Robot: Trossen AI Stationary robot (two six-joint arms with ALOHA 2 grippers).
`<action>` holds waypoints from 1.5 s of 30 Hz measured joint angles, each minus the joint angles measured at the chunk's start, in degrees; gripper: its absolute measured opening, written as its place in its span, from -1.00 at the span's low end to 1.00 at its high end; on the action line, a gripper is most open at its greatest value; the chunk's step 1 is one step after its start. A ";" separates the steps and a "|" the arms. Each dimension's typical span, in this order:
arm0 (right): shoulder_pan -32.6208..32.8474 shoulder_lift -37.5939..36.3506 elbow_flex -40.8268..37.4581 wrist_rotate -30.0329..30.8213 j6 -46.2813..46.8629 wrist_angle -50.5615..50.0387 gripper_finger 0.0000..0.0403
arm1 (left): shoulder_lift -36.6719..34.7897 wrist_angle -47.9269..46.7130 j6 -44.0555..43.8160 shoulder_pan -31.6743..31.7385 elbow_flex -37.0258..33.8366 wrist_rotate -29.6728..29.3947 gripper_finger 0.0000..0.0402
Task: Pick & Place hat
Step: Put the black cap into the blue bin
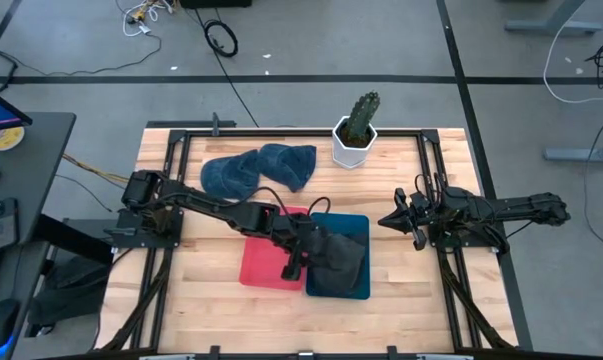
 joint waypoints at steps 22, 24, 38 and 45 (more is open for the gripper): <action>0.00 0.02 0.00 0.02 0.01 0.02 -0.93 | -3.80 1.50 16.41 -3.82 4.68 -2.46 -0.93; 0.00 0.02 0.00 0.02 0.02 -0.02 -0.93 | -3.78 2.18 15.34 -3.33 4.68 -2.44 -0.95; -0.02 0.02 0.00 0.02 0.01 0.02 -0.93 | -7.51 -2.78 9.39 -1.88 4.72 -4.01 -0.96; 0.00 0.02 0.00 0.02 1.71 0.00 -0.93 | -14.55 -20.52 4.33 -3.20 4.71 -4.17 -0.94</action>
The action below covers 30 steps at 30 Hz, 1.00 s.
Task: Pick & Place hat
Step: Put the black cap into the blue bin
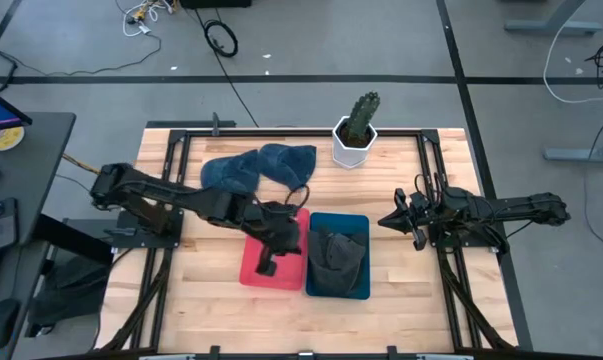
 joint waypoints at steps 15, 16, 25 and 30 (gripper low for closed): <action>-0.01 0.00 0.00 -0.02 9.76 0.02 -0.93 | -15.42 -1.40 0.10 -12.44 -5.28 -0.92 -0.93; -0.01 0.00 0.00 -0.02 9.76 0.02 -0.93 | -17.08 -1.46 -0.28 -12.50 -6.66 -1.84 -0.93; -0.08 0.02 0.00 3.03 11.71 9.59 -0.93 | -33.39 4.80 -2.96 -12.28 -19.62 -7.26 -0.93; 0.82 1.01 1.03 2.11 6.27 22.13 -0.93 | -39.17 5.18 -2.95 -12.19 -22.09 -7.53 -0.93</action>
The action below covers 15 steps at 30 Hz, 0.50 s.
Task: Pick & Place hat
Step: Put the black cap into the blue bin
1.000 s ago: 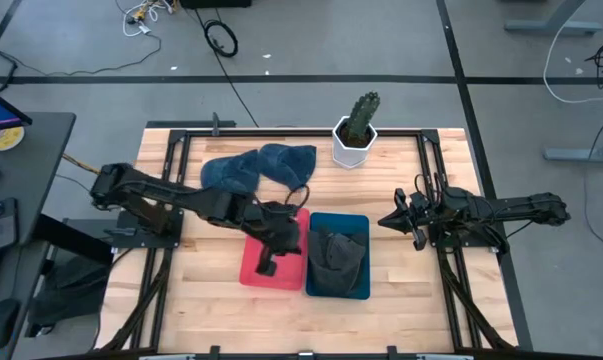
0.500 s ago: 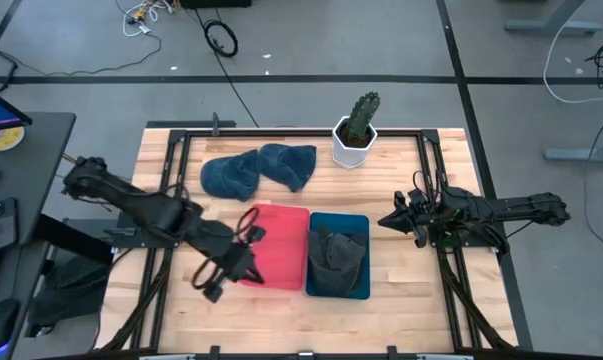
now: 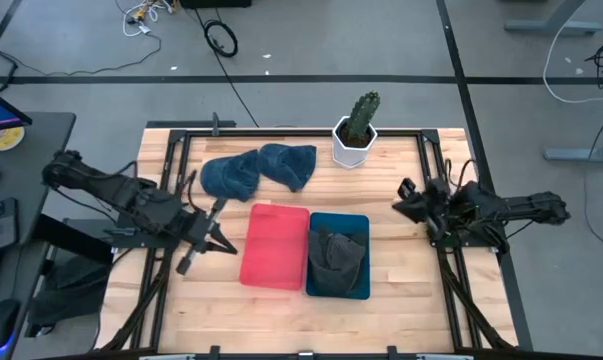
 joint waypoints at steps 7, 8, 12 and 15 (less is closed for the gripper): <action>4.61 11.75 5.63 5.44 -4.82 -4.95 -0.93 | -2.04 -0.23 0.02 -0.02 -0.59 -0.27 -0.93; 5.29 14.15 7.17 5.43 -5.61 -4.60 -0.93 | -2.02 -0.26 0.02 -0.02 -0.59 -0.34 -0.93; 9.07 24.13 15.46 5.86 -9.99 -8.45 -0.93 | -1.95 -0.24 0.04 -0.04 -0.59 -3.13 -0.93; 12.23 31.85 23.45 9.13 -12.77 -16.85 -0.93 | -2.37 -0.34 0.00 -0.02 -0.59 -5.67 -0.93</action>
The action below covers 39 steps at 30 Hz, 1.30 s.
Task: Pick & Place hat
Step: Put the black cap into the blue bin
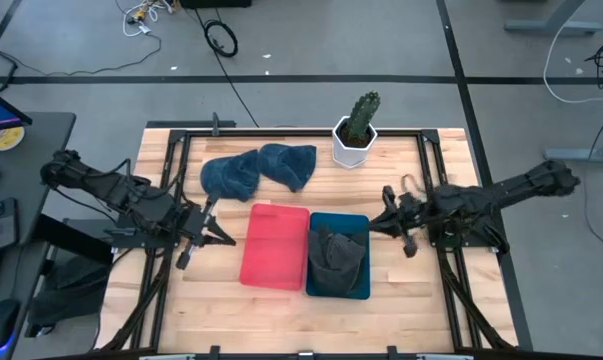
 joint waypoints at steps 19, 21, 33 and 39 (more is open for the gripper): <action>6.77 37.30 34.20 11.24 13.72 -44.22 -0.93 | 0.00 -2.89 -1.53 -0.07 0.00 -0.46 -0.93; 6.77 38.67 36.21 10.62 14.09 -46.99 -0.93 | 0.00 -2.89 -1.53 -0.07 0.00 -0.46 -0.93; 6.95 44.23 37.49 6.31 23.73 -61.53 -0.93 | 0.00 -2.89 -1.54 -0.07 0.00 -0.48 -0.93; 5.88 50.61 35.03 7.49 21.72 -60.38 -0.93 | 0.03 -2.91 -1.54 -0.07 0.00 -0.48 -0.93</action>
